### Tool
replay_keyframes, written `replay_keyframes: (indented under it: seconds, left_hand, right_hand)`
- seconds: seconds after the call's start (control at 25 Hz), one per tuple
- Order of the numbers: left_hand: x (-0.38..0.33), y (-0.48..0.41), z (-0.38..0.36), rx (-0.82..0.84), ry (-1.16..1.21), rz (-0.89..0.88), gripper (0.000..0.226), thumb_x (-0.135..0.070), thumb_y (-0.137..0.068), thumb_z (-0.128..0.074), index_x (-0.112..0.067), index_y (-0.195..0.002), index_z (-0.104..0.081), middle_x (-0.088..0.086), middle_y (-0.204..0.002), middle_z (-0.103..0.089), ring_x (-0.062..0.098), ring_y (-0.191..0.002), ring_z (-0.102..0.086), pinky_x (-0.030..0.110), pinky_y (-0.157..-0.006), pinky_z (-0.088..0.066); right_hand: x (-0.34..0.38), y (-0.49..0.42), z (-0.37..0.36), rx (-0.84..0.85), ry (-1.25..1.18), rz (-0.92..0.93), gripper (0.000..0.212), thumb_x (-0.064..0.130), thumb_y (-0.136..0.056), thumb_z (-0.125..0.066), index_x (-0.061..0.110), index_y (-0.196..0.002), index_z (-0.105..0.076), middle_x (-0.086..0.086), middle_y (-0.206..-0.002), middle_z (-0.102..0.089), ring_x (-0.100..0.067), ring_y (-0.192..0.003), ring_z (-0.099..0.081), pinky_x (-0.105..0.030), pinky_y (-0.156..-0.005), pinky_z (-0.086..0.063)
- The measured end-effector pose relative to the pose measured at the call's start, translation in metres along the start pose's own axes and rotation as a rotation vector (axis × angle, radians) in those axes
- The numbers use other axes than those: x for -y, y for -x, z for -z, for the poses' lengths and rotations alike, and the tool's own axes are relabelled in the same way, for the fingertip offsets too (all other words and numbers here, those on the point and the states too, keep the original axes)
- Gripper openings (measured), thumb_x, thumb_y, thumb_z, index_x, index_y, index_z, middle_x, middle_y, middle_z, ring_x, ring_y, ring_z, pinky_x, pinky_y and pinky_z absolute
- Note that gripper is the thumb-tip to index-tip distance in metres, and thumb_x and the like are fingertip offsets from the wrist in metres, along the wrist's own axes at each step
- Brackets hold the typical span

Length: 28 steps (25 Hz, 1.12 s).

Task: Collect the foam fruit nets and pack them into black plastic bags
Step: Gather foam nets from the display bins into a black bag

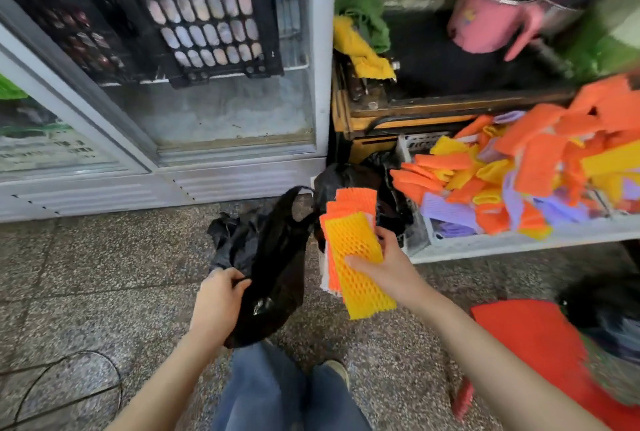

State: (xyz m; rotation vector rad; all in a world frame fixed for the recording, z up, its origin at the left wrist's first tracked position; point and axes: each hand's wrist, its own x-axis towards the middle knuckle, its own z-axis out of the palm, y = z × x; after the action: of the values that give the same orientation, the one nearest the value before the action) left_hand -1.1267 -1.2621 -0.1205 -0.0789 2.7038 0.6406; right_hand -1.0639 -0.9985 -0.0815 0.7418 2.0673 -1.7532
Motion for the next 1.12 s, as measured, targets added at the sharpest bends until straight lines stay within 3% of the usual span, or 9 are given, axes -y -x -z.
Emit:
replay_keyframes:
  seconds: [0.12, 0.2, 0.32, 0.44, 0.6, 0.76, 0.92, 1.04, 1.12]
  left_hand:
    - [-0.018, 0.021, 0.007, -0.035, 0.164, -0.067, 0.010, -0.013, -0.089, -0.062, -0.012, -0.079, -0.061, 0.009, -0.083, -0.060, 0.023, -0.078, -0.056, 0.028, -0.068, -0.034]
    - [-0.042, 0.035, 0.012, 0.008, 0.461, 0.021, 0.018, -0.013, -0.092, -0.057, -0.012, -0.075, -0.058, 0.007, -0.076, -0.060, 0.021, -0.074, -0.056, 0.033, -0.068, -0.041]
    - [-0.080, 0.058, 0.019, 0.153, 0.958, 0.156, 0.018, -0.013, -0.098, -0.047, -0.004, -0.086, -0.056, 0.013, -0.082, -0.058, 0.023, -0.079, -0.057, 0.036, -0.075, -0.051]
    - [-0.107, 0.076, 0.025, 0.307, 1.205, 0.191, 0.023, -0.016, -0.101, -0.040, 0.000, -0.097, -0.056, 0.018, -0.096, -0.060, 0.025, -0.091, -0.059, 0.036, -0.082, -0.050]
    - [-0.131, 0.090, 0.036, 0.465, 1.343, 0.181, 0.027, -0.017, -0.102, -0.036, -0.003, -0.100, -0.060, 0.012, -0.102, -0.066, 0.023, -0.094, -0.063, 0.034, -0.078, -0.049]
    - [-0.156, 0.105, 0.032, 0.635, 1.116, 0.105, 0.025, -0.016, -0.101, -0.038, -0.003, -0.102, -0.060, 0.014, -0.098, -0.067, 0.023, -0.085, -0.063, 0.036, -0.077, -0.049]
    - [-0.190, 0.135, 0.018, 0.916, 0.856, 0.024, 0.019, -0.019, -0.098, -0.046, -0.006, -0.097, -0.060, 0.013, -0.091, -0.064, 0.025, -0.081, -0.058, 0.034, -0.075, -0.043]
    - [-0.207, 0.159, -0.003, 1.051, 0.407, -0.364, 0.021, -0.025, -0.085, -0.067, -0.009, -0.098, -0.061, 0.011, -0.087, -0.058, 0.020, -0.082, -0.054, 0.032, -0.072, -0.037]
    - [-0.219, 0.177, -0.021, 1.060, 0.129, -0.676, 0.018, -0.028, -0.085, -0.068, -0.011, -0.088, -0.062, 0.009, -0.081, -0.053, 0.016, -0.078, -0.050, 0.030, -0.070, -0.032]
  right_hand:
    - [-0.007, 0.025, 0.008, -0.021, 0.007, 0.020, 0.076, 0.030, -0.080, -0.073, 0.021, -0.138, -0.026, 0.008, -0.120, -0.052, -0.009, -0.103, -0.057, -0.025, -0.081, -0.047]
    - [-0.010, 0.042, 0.008, -0.042, 0.009, 0.028, 0.070, 0.030, -0.079, -0.074, 0.027, -0.133, -0.029, 0.012, -0.116, -0.051, -0.002, -0.098, -0.056, -0.024, -0.081, -0.047]
    - [-0.011, 0.065, 0.002, -0.049, 0.047, 0.061, 0.062, 0.028, -0.079, -0.074, 0.033, -0.123, -0.031, 0.021, -0.112, -0.050, 0.014, -0.091, -0.050, -0.012, -0.075, -0.044]
    - [-0.016, 0.090, -0.010, -0.066, 0.145, 0.099, 0.061, 0.026, -0.080, -0.074, 0.035, -0.120, -0.029, 0.030, -0.107, -0.041, 0.017, -0.091, -0.046, -0.004, -0.077, -0.038]
    - [-0.034, 0.121, -0.018, -0.165, 0.265, 0.033, 0.078, 0.045, -0.066, -0.075, 0.026, -0.131, -0.036, 0.008, -0.122, -0.052, -0.012, -0.115, -0.053, -0.032, -0.093, -0.045]
    - [-0.045, 0.159, -0.004, -0.301, 0.415, -0.024, 0.083, 0.043, -0.069, -0.074, 0.018, -0.137, -0.033, -0.001, -0.132, -0.049, -0.018, -0.123, -0.047, -0.028, -0.096, -0.039]
    - [-0.065, 0.195, 0.021, -0.561, 0.291, -0.194, 0.082, 0.040, -0.074, -0.073, 0.012, -0.139, -0.030, -0.011, -0.135, -0.046, -0.026, -0.124, -0.045, -0.031, -0.099, -0.037]
    - [-0.084, 0.233, 0.040, -0.736, 0.127, -0.275, 0.081, 0.038, -0.073, -0.075, 0.011, -0.137, -0.032, -0.010, -0.132, -0.049, -0.025, -0.120, -0.049, -0.031, -0.095, -0.040]
    - [-0.100, 0.260, 0.049, -0.821, 0.060, -0.307, 0.081, 0.037, -0.073, -0.076, 0.009, -0.135, -0.033, -0.009, -0.129, -0.051, -0.024, -0.117, -0.051, -0.029, -0.090, -0.041]
